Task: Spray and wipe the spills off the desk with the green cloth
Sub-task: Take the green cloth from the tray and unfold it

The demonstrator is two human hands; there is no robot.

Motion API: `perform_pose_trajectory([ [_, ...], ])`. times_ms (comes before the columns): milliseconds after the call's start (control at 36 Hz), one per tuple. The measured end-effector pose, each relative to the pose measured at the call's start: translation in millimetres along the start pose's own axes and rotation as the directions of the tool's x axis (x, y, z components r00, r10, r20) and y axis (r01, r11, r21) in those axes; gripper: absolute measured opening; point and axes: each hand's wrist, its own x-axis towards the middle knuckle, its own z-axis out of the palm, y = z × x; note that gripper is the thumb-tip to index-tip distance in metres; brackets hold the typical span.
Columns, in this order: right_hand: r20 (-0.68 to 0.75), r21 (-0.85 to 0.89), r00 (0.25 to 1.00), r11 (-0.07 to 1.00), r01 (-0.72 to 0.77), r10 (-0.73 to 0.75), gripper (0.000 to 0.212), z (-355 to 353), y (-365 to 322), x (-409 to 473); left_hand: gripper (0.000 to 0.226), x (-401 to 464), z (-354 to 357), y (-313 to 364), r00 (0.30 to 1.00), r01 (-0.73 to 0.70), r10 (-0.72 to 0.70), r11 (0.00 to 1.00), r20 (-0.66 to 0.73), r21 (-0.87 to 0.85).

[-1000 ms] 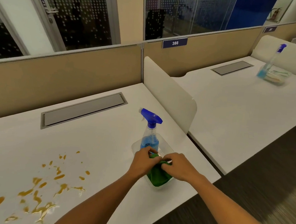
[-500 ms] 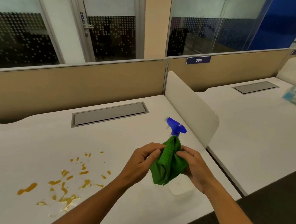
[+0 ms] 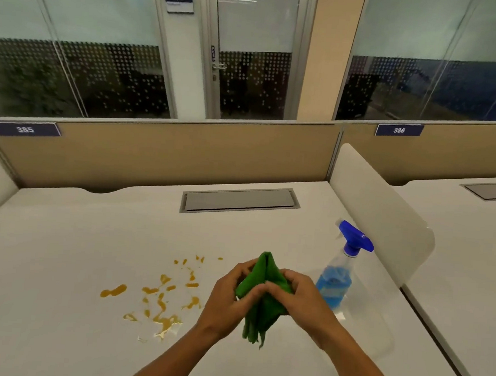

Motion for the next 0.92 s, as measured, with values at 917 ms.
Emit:
perform_pose_trajectory([
  [917, 0.187, 0.217, 0.98, 0.976, 0.03, -0.072, 0.033, 61.5, -139.2, 0.1, 0.072, 23.4, -61.8, 48.7, 0.961, -0.213, 0.169, -0.049, -0.218, -0.976],
])
